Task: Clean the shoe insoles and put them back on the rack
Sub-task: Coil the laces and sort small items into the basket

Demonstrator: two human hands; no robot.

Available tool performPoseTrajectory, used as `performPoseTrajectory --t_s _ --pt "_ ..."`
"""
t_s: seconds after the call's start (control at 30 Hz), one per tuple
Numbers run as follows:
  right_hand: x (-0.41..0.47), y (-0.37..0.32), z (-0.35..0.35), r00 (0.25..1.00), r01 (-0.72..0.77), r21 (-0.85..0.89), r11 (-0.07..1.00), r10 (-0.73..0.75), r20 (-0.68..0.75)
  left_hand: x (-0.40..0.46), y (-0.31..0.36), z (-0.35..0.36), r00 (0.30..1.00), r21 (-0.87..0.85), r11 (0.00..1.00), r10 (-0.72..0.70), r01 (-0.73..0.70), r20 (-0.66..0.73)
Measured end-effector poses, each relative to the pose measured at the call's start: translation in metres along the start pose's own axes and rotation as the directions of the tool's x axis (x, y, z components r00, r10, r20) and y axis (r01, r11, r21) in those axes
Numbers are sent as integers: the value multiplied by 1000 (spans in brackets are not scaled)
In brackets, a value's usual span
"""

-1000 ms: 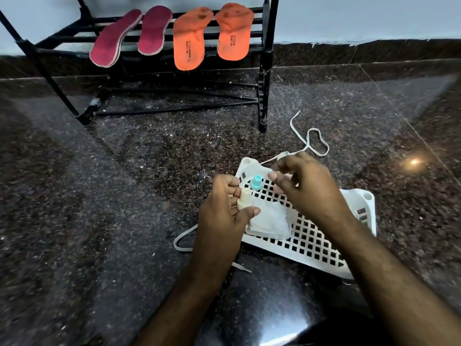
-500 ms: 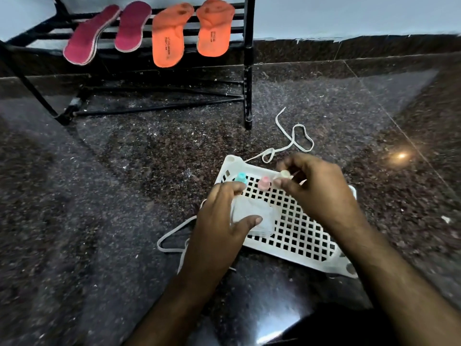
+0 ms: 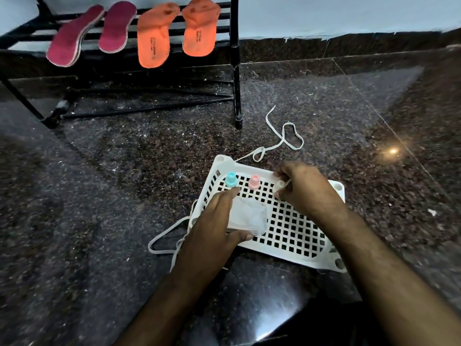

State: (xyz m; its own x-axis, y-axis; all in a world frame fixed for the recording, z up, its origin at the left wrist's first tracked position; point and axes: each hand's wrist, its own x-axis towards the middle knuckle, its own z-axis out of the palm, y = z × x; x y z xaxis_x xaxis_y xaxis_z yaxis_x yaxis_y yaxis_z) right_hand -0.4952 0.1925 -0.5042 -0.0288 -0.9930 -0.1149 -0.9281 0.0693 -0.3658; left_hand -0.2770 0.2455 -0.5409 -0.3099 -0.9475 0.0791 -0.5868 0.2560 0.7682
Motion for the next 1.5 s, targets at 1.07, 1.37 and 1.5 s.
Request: performPoseTrajectory --t_s 1.07,1.37,1.5 --pt "-27 -32 -1 998 62 -207 976 -64 -4 2 7 13 970 -523 819 -232 237 77" --pt "-34 -47 0 976 157 -225 962 -186 -113 5 2 8 976 -459 867 -217 193 0" --pt "-36 -55 9 968 234 -189 954 -246 -46 6 -17 -2 970 -37 986 -166 162 -177"
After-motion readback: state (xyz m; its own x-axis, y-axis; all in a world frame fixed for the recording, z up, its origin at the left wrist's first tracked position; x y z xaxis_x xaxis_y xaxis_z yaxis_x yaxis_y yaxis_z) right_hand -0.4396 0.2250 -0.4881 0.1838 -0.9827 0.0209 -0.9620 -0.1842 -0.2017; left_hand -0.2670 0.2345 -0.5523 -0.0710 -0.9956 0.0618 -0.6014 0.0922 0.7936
